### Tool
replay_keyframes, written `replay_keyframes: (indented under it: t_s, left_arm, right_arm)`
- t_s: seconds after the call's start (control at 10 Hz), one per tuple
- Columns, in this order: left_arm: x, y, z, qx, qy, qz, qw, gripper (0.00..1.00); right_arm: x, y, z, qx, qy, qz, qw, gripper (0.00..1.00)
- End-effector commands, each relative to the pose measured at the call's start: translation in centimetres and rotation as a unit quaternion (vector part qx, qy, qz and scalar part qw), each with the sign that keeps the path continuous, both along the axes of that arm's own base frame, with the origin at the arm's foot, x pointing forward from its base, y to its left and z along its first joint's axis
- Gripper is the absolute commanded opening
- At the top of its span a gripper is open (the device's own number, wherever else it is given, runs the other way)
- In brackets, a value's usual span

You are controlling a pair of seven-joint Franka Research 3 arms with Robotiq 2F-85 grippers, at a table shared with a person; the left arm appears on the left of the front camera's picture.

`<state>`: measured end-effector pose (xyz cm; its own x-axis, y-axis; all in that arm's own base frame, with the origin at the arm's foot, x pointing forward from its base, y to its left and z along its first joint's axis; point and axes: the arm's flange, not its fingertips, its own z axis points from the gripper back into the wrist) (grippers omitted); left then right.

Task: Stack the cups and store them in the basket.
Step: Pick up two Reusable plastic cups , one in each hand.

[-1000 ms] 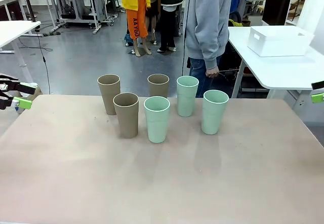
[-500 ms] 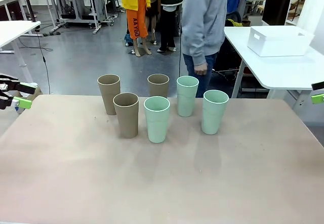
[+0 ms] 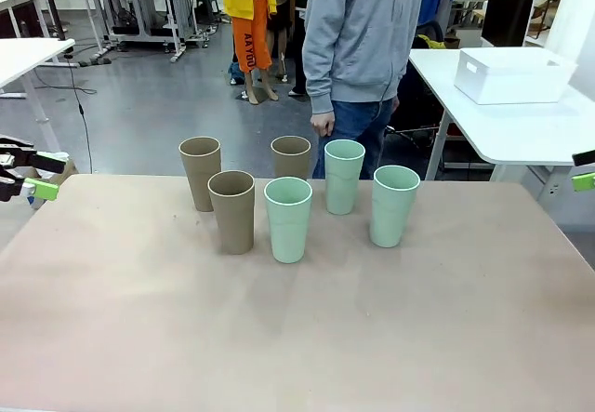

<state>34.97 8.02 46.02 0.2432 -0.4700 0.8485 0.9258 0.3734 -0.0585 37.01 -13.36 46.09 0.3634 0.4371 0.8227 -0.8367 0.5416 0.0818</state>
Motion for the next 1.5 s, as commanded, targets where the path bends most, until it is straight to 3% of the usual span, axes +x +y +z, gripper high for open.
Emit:
replay_keyframes:
  t_s: [0.0,1.4]
  left_arm:
    - [0.33,0.10,-0.01,-0.008,-0.012,-0.006,1.000,1.00]
    - [0.33,0.10,-0.01,-0.008,-0.012,-0.006,1.000,1.00]
  right_arm:
    - [0.48,-0.15,0.00,0.010,-0.019,0.006,1.000,1.00]
    - [0.48,-0.15,0.00,0.010,-0.019,0.006,1.000,1.00]
